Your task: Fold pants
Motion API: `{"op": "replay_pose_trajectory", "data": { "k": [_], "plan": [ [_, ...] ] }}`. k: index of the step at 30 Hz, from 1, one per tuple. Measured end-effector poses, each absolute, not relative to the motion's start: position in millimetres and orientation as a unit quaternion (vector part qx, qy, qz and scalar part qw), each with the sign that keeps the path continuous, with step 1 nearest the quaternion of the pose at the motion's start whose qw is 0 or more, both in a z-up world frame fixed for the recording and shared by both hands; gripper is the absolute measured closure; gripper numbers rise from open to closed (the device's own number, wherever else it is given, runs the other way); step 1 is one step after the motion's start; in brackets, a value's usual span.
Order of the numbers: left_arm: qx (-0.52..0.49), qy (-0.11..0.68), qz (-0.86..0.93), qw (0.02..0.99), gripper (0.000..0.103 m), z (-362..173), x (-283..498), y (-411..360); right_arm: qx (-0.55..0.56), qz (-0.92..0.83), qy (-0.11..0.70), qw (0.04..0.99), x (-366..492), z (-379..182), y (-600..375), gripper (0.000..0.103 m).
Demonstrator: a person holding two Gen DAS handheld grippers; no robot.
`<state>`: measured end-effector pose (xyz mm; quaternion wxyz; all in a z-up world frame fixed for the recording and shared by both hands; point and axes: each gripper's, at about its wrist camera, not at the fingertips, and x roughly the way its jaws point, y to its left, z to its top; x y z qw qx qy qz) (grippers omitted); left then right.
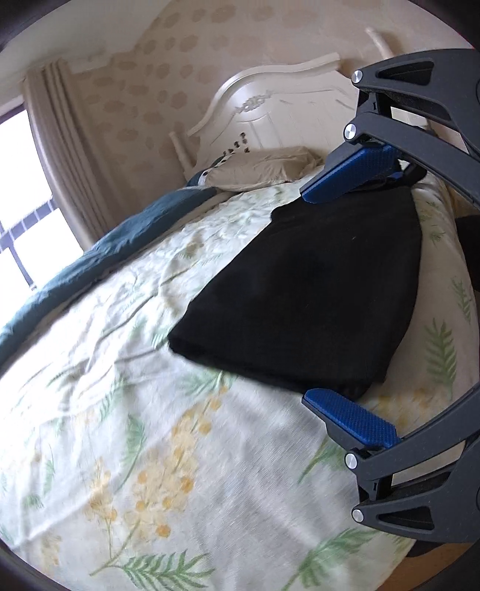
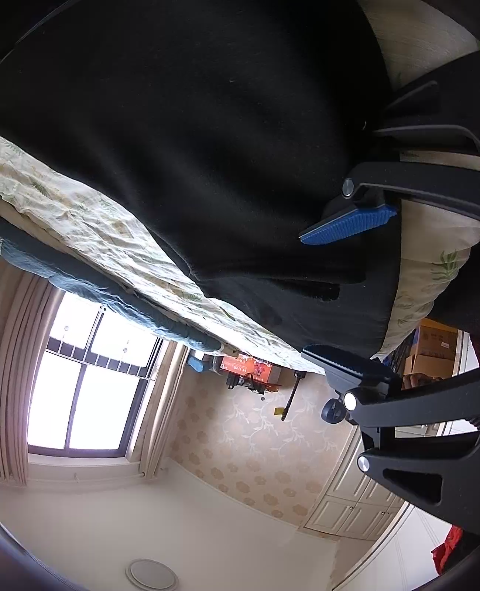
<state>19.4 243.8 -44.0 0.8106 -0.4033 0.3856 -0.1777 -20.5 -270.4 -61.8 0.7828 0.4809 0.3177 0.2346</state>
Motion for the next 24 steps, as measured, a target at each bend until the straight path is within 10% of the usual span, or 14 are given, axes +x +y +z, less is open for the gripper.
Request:
{"op": "replay_pose_trajectory", "data": {
  "k": [12, 17, 24],
  "plan": [
    [-0.344, 0.445, -0.274, 0.78, 0.007, -46, 62, 222, 0.483, 0.226, 0.314, 0.786, -22, -62, -271, 0.046],
    [-0.35, 0.484, -0.272, 0.755, 0.08, -66, 75, 205, 0.484, 0.222, 0.312, 0.787, -23, -63, -271, 0.046],
    [-0.379, 0.471, -0.278, 0.747, 0.089, -60, 65, 209, 0.482, 0.22, 0.305, 0.791, -25, -61, -270, 0.042]
  ]
}}
